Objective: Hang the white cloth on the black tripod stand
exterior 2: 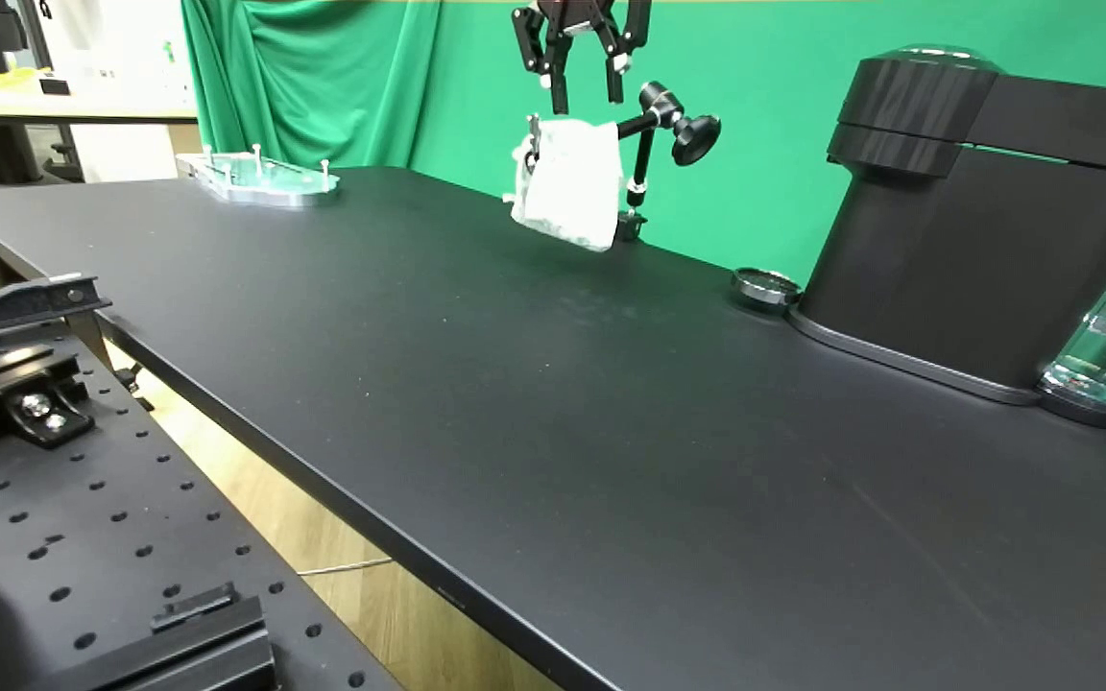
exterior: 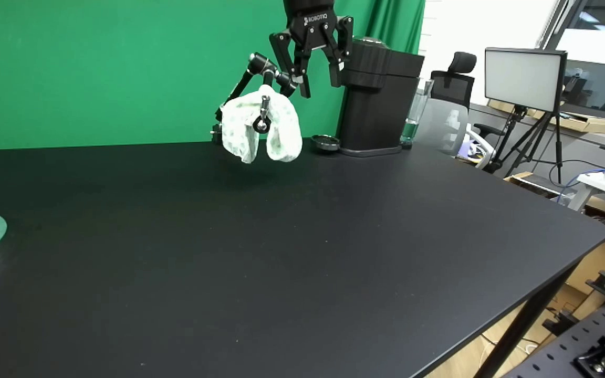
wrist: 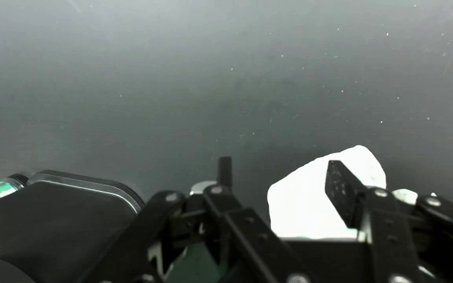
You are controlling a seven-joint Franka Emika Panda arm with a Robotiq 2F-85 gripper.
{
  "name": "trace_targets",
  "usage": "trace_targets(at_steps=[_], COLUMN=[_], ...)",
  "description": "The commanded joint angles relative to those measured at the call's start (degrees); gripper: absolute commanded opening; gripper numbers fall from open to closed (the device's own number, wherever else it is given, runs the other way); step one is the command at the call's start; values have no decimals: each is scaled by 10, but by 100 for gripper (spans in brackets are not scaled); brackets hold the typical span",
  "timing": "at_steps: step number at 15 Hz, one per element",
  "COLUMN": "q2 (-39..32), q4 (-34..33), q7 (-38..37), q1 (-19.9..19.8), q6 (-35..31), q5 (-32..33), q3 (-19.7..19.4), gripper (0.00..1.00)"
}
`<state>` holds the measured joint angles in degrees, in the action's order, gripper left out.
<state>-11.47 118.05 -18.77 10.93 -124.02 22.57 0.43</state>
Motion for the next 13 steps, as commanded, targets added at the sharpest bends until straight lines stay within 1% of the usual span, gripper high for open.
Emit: trace_targets(at_steps=[1, 3, 6, 9, 11, 12, 13], q2=[27, 38, 64, 86, 96, 101, 102], q4=[18, 26, 51, 70, 81, 91, 97], q7=[9, 49, 123, 179, 215, 239, 262], q1=[-5, -4, -2, 2, 2, 1, 0], q6=[10, 16, 9, 16, 22, 17, 29], q5=[-2, -8, -20, -49, -102, -140, -178], q3=[15, 26, 51, 74, 89, 94, 98], gripper=[96, 100, 100, 100, 100, 100, 100])
